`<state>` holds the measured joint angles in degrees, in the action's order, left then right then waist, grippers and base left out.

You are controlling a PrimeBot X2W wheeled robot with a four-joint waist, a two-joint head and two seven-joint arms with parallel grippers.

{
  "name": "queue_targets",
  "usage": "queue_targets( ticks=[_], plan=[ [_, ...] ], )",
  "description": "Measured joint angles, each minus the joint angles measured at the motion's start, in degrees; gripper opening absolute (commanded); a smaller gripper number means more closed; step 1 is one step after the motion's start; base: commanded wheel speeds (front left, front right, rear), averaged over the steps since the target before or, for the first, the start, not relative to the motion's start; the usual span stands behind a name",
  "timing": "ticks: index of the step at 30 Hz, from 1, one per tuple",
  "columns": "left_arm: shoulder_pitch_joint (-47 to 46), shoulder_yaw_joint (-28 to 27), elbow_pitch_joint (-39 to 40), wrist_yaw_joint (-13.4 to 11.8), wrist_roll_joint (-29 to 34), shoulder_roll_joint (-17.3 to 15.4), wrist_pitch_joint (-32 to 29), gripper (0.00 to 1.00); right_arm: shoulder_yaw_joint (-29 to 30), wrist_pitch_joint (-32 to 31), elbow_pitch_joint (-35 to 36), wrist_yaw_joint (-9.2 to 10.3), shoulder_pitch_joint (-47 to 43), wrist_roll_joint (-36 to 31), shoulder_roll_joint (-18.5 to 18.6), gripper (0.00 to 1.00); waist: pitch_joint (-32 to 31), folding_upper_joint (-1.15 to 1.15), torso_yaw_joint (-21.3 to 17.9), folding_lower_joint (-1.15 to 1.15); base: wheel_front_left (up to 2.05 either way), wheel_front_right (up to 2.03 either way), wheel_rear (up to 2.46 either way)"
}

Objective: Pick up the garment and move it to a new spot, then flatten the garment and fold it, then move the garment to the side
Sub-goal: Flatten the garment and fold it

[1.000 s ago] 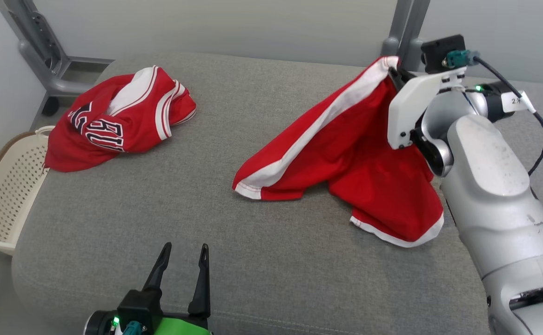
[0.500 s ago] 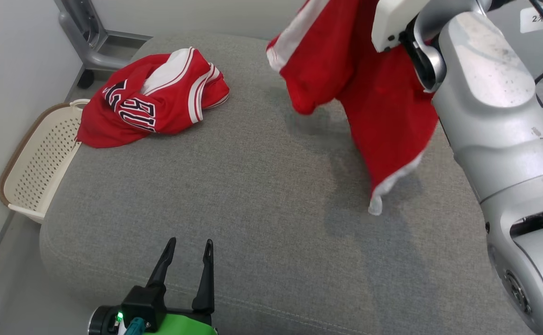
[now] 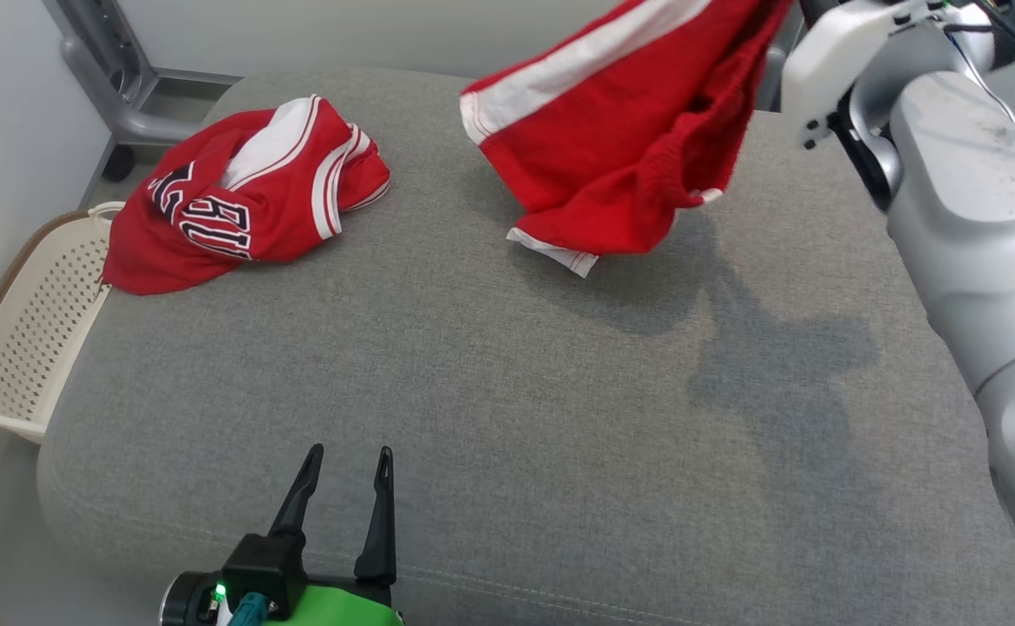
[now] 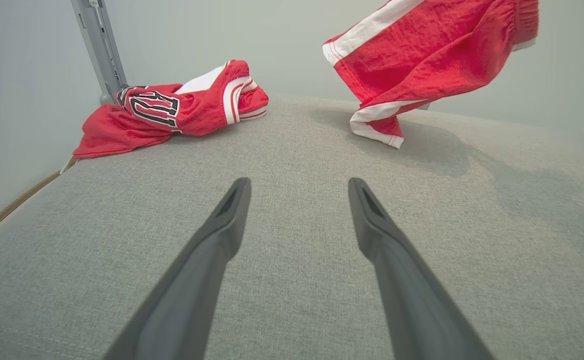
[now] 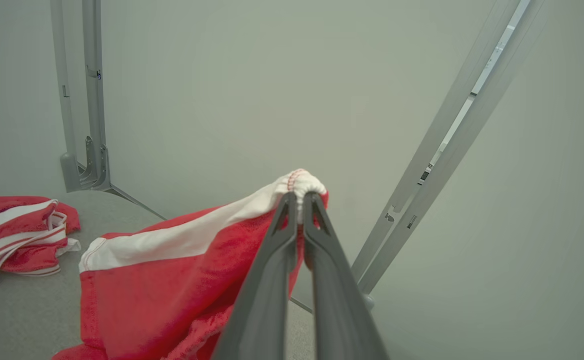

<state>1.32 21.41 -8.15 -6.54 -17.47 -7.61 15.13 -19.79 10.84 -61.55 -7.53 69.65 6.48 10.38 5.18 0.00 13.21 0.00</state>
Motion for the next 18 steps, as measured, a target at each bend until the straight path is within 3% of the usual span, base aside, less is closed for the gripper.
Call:
queue_targets(
  ticks=[11, 12, 13, 18],
  plan=[
    [0.1, 0.1, -0.5, 0.6, 0.6, 0.1, 0.0, 1.0, 13.7, -2.2, -9.6, 0.0, -9.0, -5.7, 8.0, 0.0, -0.9, 0.0, -3.4, 0.0, 0.0, 0.0, 0.0],
    [0.1, 0.2, -0.5, 0.7, 0.6, 0.0, 0.0, 1.0, 15.5, -2.3, -9.9, 0.0, -10.0, -6.5, 8.4, 0.45, -1.1, 0.0, -3.5, 0.0, 0.0, 0.0, 0.0],
    [0.1, 0.2, -0.5, 0.7, 0.6, 0.0, 0.0, 1.0, 17.1, -2.6, -10.2, 0.0, -11.0, -7.3, 8.6, 1.0, -1.1, 0.0, -3.7, 0.0, 0.0, 0.0, 0.0],
    [0.1, 0.4, -0.6, 0.8, 0.8, -0.4, 0.0, 1.0, 24.3, -3.2, -10.6, 0.0, -15.0, -11.2, 8.3, 1.0, -1.6, 0.0, -4.1, 0.0, 0.0, 0.0, 0.0]
  ],
)
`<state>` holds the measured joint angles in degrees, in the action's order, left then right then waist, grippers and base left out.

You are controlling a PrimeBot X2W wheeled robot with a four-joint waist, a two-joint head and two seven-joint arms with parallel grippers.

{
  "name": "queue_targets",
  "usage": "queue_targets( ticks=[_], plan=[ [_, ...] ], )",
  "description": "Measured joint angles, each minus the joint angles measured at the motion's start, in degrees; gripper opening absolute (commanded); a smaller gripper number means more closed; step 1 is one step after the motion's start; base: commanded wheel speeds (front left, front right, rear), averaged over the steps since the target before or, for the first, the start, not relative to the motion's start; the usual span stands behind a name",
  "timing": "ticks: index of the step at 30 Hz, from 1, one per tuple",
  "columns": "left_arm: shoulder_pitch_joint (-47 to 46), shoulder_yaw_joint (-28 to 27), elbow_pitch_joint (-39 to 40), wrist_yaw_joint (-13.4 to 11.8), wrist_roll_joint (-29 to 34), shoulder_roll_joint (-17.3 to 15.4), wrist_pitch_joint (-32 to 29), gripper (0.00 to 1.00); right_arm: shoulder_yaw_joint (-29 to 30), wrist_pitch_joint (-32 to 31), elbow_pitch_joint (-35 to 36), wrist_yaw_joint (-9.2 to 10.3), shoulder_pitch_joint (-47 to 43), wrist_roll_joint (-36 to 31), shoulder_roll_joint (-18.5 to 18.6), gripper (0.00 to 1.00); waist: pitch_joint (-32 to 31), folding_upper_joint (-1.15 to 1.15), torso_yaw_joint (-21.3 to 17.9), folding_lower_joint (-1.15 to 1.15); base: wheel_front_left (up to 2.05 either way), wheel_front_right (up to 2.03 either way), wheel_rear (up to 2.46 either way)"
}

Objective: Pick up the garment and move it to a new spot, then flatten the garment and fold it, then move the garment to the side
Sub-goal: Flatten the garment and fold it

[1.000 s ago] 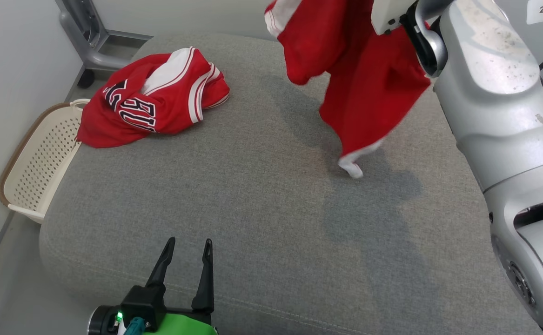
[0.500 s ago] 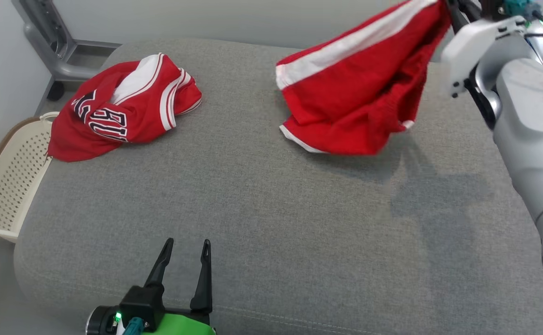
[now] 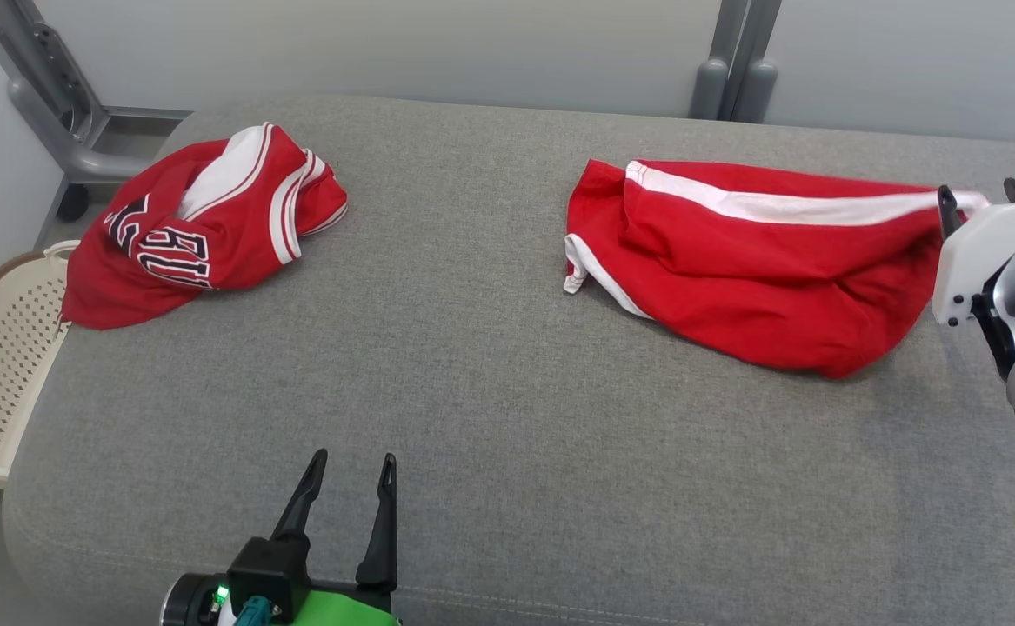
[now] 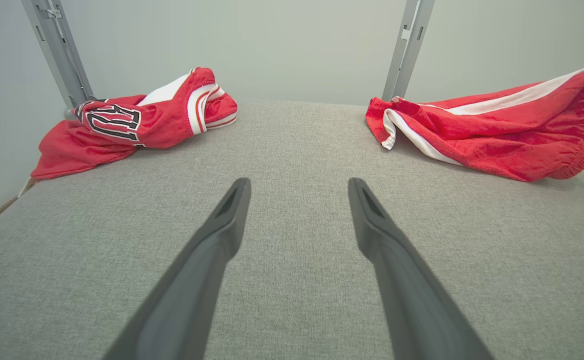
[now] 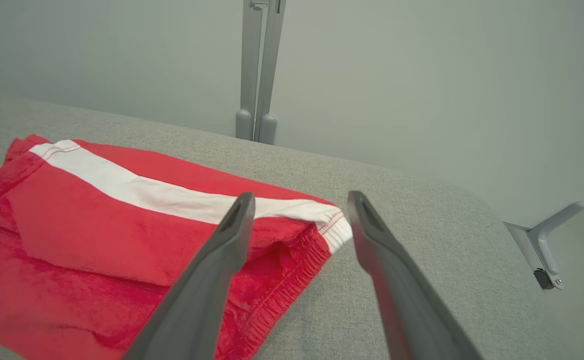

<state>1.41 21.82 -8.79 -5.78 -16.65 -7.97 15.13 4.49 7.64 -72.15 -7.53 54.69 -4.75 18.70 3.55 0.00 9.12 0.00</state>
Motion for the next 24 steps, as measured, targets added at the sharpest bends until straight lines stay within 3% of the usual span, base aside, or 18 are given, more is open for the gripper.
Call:
queue_targets(
  ticks=[6, 11, 18, 24],
  plan=[
    [0.1, 0.2, -0.2, 0.0, 0.0, -0.4, 0.0, 1.0, 6.7, -1.3, 1.8, 0.0, -4.7, -5.3, -1.2, 1.0, -1.0, 0.0, -0.1, 0.0, 0.0, 0.0, 0.0],
    [0.4, 0.1, -0.1, -0.5, 0.0, -0.7, -0.2, 1.0, 9.5, -2.8, 3.6, 0.0, -8.5, -7.6, -6.2, 1.0, -1.7, 0.0, -0.2, 0.0, 0.0, 0.0, 0.0],
    [0.6, 0.1, 0.1, -1.1, -0.3, -0.7, -0.2, 1.0, 8.5, -4.9, 6.0, 0.0, -13.2, -10.3, -11.8, 1.0, -2.2, 0.0, -0.9, 0.0, 0.0, 0.0, 0.0],
    [0.6, 0.4, 0.2, -1.1, -0.5, -0.6, -0.2, 1.0, 6.1, -7.8, 8.8, 0.0, -16.9, -12.0, -14.1, 1.0, -2.0, 0.0, -0.7, 0.0, 0.0, 0.0, 0.0]
  ],
)
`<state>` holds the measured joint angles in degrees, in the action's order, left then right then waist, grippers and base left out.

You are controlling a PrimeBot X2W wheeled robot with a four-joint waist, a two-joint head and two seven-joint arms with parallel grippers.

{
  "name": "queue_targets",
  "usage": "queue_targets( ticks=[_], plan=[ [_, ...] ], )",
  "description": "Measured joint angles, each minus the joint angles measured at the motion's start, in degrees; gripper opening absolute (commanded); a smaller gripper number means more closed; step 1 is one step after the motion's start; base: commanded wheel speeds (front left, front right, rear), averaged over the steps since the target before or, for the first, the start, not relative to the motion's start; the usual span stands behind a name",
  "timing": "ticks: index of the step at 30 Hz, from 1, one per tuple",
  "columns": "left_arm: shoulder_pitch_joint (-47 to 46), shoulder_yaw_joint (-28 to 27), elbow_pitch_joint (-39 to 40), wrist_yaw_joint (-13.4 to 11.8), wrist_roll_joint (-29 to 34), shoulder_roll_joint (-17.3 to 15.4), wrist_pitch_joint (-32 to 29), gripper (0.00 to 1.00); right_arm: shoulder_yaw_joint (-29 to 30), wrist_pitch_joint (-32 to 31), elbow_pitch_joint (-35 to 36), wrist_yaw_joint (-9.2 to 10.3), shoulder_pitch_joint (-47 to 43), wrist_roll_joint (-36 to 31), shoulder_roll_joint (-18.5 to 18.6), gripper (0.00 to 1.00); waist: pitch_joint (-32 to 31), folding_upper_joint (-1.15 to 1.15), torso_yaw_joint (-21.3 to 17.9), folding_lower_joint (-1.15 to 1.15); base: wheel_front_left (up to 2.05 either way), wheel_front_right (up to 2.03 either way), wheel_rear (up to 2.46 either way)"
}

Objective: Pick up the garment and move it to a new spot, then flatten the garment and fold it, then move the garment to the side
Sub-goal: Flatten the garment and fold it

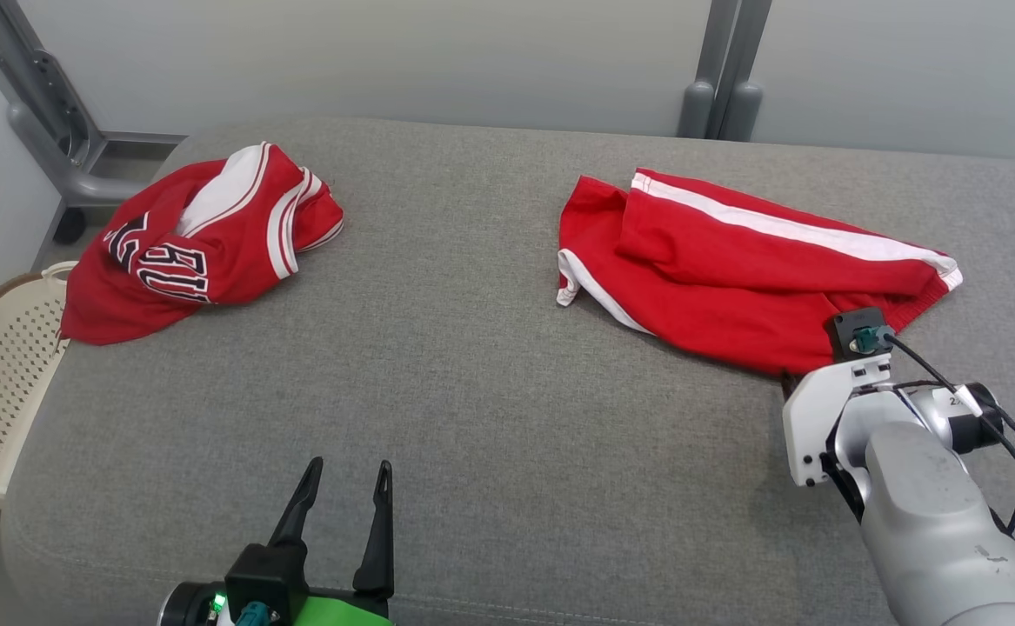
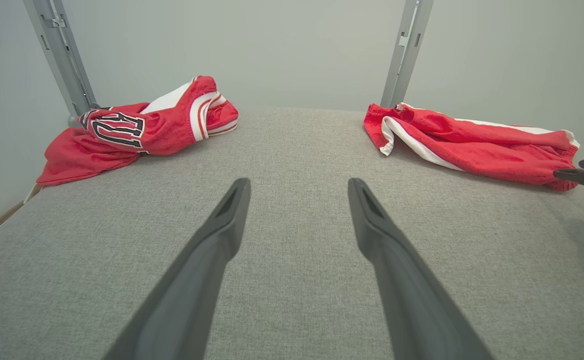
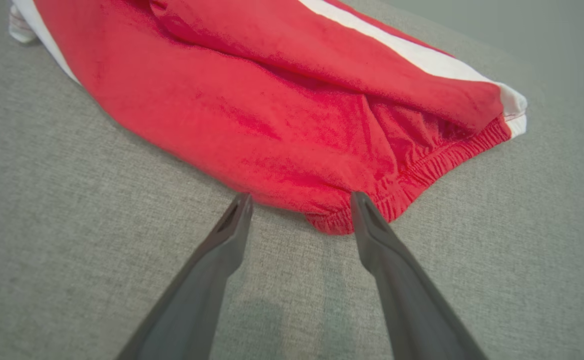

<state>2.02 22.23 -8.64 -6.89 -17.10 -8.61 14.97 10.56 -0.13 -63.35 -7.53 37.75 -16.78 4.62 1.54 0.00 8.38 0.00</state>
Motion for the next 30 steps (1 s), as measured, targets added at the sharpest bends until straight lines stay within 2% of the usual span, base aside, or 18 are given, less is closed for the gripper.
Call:
queue_targets(
  ticks=[5, 11, 18, 30],
  plan=[
    [0.0, 0.0, 0.0, 0.0, -0.3, 0.0, 0.0, 1.0, -0.3, -3.0, 2.6, 0.0, -2.5, -1.3, -0.4, 1.0, 0.2, 0.0, 0.5, 0.0, 0.0, 0.0, 0.0],
    [-0.1, 0.0, -0.1, 0.0, -0.5, 0.1, 0.0, 1.0, 2.0, -7.2, 9.0, 0.0, -7.0, -2.5, -1.0, 1.0, 0.9, 0.0, 1.2, 0.0, 0.0, 0.0, 0.0],
    [-0.8, 0.0, -0.2, 0.0, -0.6, 0.3, 0.1, 1.0, 5.3, -8.5, 16.3, 0.0, -9.6, -1.5, -1.6, 1.0, 2.2, 0.0, 1.6, 0.0, 0.0, 0.0, 0.0],
    [-2.1, 0.2, -0.6, 0.5, -0.6, 0.5, 0.1, 1.0, 6.4, -9.9, 16.8, 0.0, -8.8, 3.4, -1.8, 1.0, 4.8, 0.0, 3.5, 0.0, 0.0, 0.0, 0.0]
  ],
)
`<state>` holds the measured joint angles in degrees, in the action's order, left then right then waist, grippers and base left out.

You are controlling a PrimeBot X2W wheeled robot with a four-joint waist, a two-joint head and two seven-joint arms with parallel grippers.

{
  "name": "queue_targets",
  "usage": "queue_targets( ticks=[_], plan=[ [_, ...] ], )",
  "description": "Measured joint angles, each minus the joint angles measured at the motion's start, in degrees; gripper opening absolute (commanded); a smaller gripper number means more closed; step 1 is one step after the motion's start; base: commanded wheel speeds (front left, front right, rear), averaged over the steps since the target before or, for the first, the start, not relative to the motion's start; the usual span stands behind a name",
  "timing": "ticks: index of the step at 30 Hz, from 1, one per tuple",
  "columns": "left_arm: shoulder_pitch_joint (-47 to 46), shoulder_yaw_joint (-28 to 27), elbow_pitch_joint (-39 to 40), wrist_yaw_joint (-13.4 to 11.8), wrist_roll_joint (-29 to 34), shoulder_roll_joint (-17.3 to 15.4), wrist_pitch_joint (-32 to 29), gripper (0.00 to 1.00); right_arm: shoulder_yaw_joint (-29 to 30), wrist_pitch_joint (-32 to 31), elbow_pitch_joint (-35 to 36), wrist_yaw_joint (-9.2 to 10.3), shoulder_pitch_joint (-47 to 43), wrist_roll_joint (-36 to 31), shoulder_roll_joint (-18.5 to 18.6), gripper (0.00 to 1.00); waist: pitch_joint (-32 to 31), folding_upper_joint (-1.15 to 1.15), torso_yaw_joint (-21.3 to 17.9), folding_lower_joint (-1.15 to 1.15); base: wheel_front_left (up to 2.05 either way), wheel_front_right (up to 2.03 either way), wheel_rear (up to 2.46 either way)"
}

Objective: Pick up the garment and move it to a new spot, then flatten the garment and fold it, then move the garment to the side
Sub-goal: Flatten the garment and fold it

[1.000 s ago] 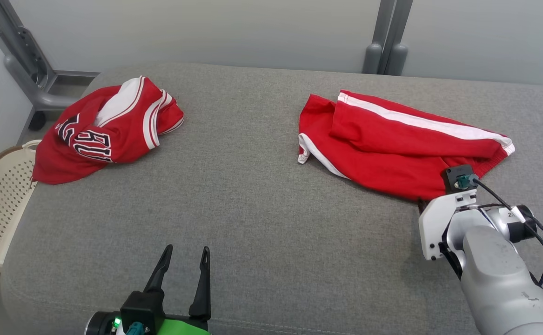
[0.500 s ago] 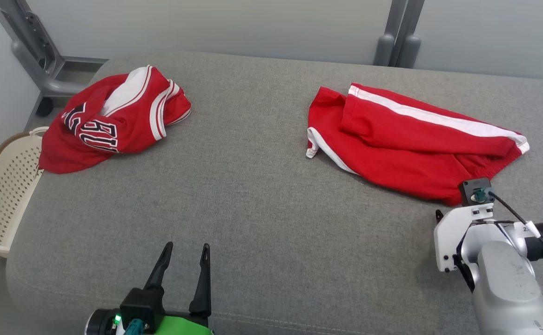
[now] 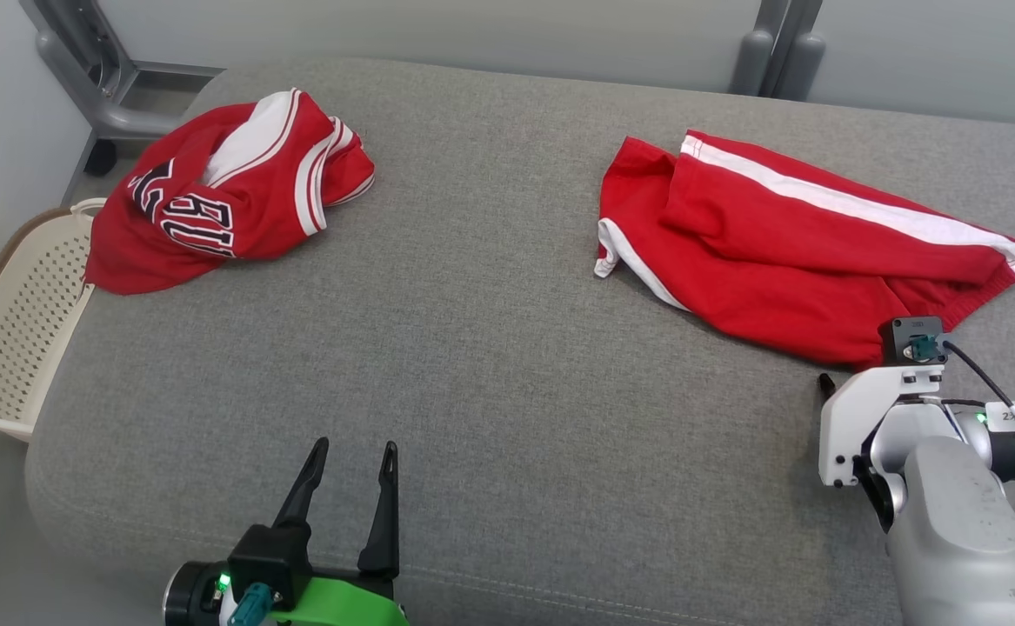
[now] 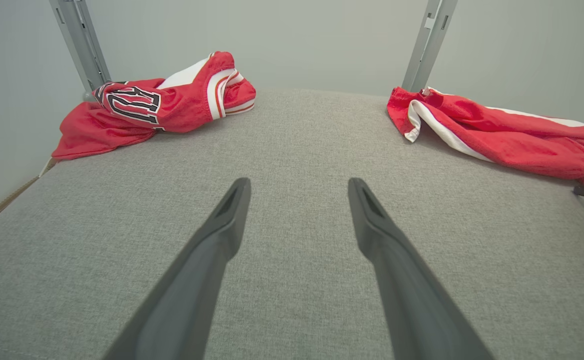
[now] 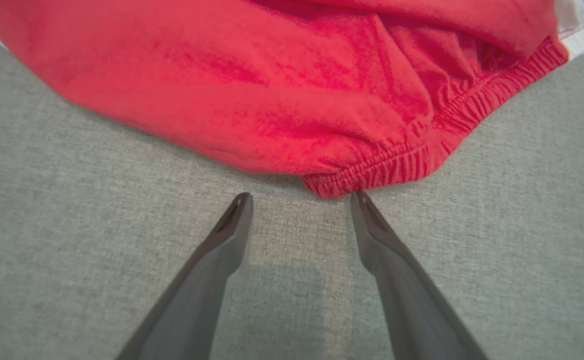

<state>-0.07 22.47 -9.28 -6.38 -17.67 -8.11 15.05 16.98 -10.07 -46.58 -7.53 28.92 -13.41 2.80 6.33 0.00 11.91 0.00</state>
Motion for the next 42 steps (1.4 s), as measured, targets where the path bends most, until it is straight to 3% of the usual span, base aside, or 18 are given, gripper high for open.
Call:
queue_targets(
  ticks=[11, 12, 13, 14, 15, 23, 29, 37, 42],
  plan=[
    [-0.6, 0.0, 0.0, 0.1, 0.0, 0.1, 0.1, 1.0, 1.8, 2.6, -0.6, 0.0, 2.5, 0.2, 0.0, 1.0, 1.5, 0.0, 0.5, 0.0, 0.0, 0.0, 0.0],
    [-0.6, 0.0, 0.0, 0.1, 0.0, 0.1, 0.1, 1.0, 1.8, 2.7, -0.8, 0.0, 2.7, 0.2, 0.0, 0.94, 1.6, 0.0, 0.4, 0.0, 0.0, 0.0, 0.0],
    [-0.6, 0.0, 0.0, 0.2, 0.0, 0.2, 0.1, 1.0, 1.8, 2.9, -1.1, 0.0, 2.9, 0.2, 0.0, 0.57, 1.7, 0.0, 0.4, 0.0, 0.0, 0.0, 0.0],
    [-0.6, 0.0, 0.0, 0.2, 0.0, 0.2, 0.1, 1.0, 1.8, 2.9, -1.3, 0.0, 3.2, 0.1, 0.0, 0.35, 1.8, 0.0, 0.4, 0.0, 0.0, 0.0, 0.0],
    [-0.6, 0.0, 0.0, 0.3, 0.0, 0.2, 0.1, 1.0, 1.8, 3.1, -1.4, 0.0, 3.6, 0.1, 0.0, 0.01, 1.8, 0.0, 0.4, 0.0, 0.0, 0.0, 0.0],
    [-0.7, -0.1, -0.2, 0.3, 0.0, 0.5, 0.1, 1.0, 2.6, 3.5, -0.7, 0.0, 4.7, -1.2, 0.0, 0.0, 1.7, 0.0, 0.5, 0.0, 0.0, 0.0, 0.0],
    [-0.6, -0.2, -0.4, 0.2, 0.0, 0.5, 0.1, 1.0, 1.7, 0.1, 2.9, 0.0, 2.7, -0.3, 1.7, 0.0, 0.3, 0.0, 0.2, 0.0, 0.0, 0.0, 0.0],
    [0.6, -0.7, -0.3, -0.2, -0.4, 0.5, 0.1, 1.0, -2.4, -14.2, 16.1, 0.0, -6.3, 4.8, 8.8, 0.0, -1.2, 0.0, -1.3, 0.0, 0.0, 0.0, 0.0],
    [0.6, -0.7, -0.3, -0.1, -0.4, 0.5, 0.1, 1.0, -3.2, -22.9, 26.4, -0.01, -12.3, 9.2, 11.3, 0.0, -1.8, 0.0, -2.4, 0.0, 0.0, 0.0, 0.0]
  ],
)
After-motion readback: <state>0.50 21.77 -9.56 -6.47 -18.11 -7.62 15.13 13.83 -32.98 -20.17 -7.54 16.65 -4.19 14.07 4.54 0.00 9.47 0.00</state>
